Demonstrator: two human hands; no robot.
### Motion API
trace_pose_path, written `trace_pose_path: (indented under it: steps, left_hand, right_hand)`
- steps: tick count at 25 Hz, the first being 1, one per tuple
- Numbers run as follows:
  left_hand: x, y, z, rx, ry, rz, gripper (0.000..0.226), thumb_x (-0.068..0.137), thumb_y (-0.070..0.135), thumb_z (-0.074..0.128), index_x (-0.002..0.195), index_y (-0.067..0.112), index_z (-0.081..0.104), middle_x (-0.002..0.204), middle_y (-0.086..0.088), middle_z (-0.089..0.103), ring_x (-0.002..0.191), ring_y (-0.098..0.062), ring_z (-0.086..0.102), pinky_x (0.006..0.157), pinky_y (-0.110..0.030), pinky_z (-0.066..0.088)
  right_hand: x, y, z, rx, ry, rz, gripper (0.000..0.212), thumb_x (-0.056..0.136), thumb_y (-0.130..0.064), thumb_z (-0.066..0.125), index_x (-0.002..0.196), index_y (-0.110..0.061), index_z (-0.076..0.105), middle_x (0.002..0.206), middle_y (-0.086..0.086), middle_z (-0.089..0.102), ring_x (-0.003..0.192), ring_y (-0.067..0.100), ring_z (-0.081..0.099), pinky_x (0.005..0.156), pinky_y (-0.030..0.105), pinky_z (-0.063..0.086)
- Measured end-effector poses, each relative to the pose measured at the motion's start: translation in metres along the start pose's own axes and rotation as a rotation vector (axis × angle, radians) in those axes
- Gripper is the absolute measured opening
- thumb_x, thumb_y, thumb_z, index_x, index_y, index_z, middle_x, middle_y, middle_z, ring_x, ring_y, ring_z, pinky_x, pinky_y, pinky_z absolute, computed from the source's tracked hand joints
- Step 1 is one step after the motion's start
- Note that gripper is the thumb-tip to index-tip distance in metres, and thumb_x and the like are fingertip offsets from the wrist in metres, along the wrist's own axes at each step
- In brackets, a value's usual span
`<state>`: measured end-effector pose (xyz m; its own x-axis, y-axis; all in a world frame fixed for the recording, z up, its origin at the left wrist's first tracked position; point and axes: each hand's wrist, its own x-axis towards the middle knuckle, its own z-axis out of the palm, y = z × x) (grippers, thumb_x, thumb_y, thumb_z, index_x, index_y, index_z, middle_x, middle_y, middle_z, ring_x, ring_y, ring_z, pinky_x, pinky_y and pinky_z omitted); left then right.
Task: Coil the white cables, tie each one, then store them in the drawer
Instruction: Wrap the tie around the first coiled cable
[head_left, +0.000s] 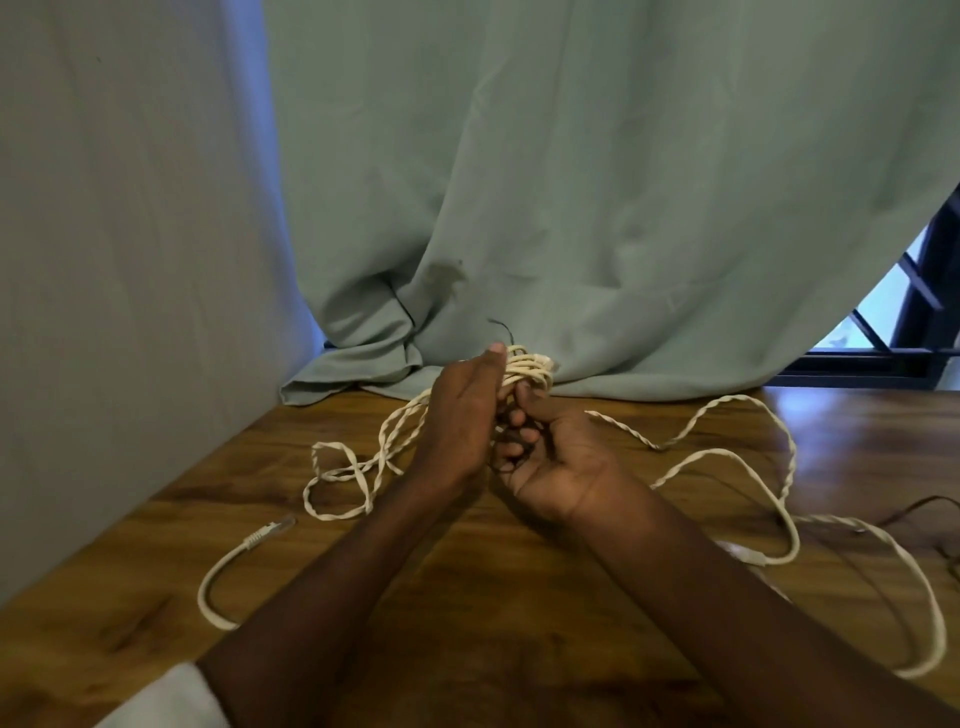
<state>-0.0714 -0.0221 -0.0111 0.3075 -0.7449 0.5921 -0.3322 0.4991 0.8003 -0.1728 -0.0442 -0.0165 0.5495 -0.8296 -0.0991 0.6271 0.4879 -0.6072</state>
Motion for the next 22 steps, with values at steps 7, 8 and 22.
trace_pose_path:
  steps: [7,8,22]
  left_hand:
    - [0.01,-0.002,-0.005,-0.041,-0.054,-0.071,0.051,0.112,0.035,0.046,0.075,0.006,0.067,0.069,-0.019,0.065,0.067,-0.027,0.06,0.067,-0.04,0.049]
    - [0.01,-0.001,-0.006,-0.07,-0.078,-0.099,0.047,0.111,0.033,0.047,0.076,0.009,0.067,0.068,-0.017,0.063,0.067,-0.027,0.058,0.066,-0.038,0.047]
    - [0.021,-0.01,-0.005,-0.259,0.007,-0.424,0.04,0.099,0.043,0.065,0.079,0.009,0.069,0.06,-0.005,0.064,0.053,-0.021,0.06,0.056,-0.028,0.047]
  right_hand:
    - [-0.002,-0.002,-0.002,0.108,-0.106,-0.018,0.013,0.093,-0.011,0.058,0.083,-0.006,0.064,0.063,-0.002,0.048,0.041,0.008,0.04,0.041,0.022,0.031]
    - [-0.002,-0.002,-0.003,0.109,-0.117,-0.015,0.013,0.094,-0.012,0.057,0.085,-0.006,0.063,0.064,-0.003,0.046,0.041,0.008,0.04,0.041,0.022,0.031]
    - [-0.006,0.003,0.004,-0.237,0.007,-0.112,0.019,0.107,-0.017,0.051,0.096,-0.011,0.065,0.066,-0.001,0.063,0.043,0.004,0.05,0.043,0.019,0.041]
